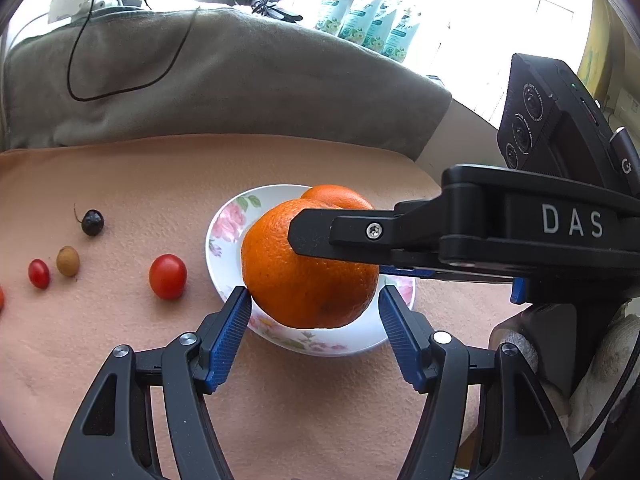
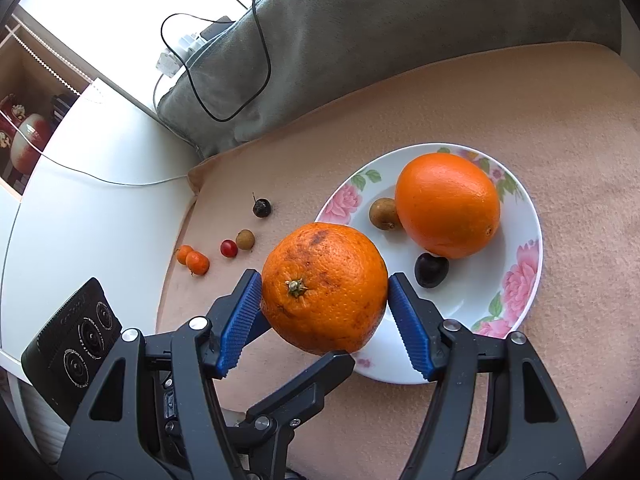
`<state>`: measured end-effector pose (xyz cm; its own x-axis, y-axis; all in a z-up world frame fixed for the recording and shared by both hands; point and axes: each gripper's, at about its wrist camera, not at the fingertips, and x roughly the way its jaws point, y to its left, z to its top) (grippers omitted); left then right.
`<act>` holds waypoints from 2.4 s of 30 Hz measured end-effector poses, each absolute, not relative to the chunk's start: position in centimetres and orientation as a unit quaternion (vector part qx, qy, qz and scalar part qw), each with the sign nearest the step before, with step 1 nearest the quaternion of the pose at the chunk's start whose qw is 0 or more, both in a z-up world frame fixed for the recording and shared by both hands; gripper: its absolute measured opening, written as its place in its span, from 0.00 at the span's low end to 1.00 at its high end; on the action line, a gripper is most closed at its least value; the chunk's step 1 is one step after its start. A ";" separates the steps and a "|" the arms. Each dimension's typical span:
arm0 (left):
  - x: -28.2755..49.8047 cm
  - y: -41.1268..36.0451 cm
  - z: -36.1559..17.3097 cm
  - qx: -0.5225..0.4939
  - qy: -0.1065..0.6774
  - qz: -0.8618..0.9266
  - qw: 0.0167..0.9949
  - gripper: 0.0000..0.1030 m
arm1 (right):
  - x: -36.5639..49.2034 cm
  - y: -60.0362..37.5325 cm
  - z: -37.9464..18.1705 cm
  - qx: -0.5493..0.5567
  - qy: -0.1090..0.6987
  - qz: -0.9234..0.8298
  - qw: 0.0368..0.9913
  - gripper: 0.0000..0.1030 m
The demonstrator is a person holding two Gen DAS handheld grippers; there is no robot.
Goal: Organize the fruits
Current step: 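Lower the tangerine into the plate and open the right gripper, then withdraw the right gripper from the plate toward the loose fruits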
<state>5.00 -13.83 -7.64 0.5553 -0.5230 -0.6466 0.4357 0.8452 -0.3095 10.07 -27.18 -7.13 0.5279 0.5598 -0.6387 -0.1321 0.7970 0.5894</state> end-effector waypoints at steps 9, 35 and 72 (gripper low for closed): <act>4.7 -13.8 -7.1 -0.058 0.375 -0.274 0.884 0.64 | 9.2 -28.7 -4.4 0.242 0.392 0.207 0.863 0.66; 4.0 -9.0 -6.2 -0.042 0.350 -0.208 0.912 0.64 | 8.2 -28.1 -2.9 0.181 0.346 0.178 0.903 0.81; 5.1 3.7 -6.6 -0.077 0.332 -0.059 0.938 0.64 | 11.0 -19.5 -3.4 0.093 0.361 0.240 0.897 0.81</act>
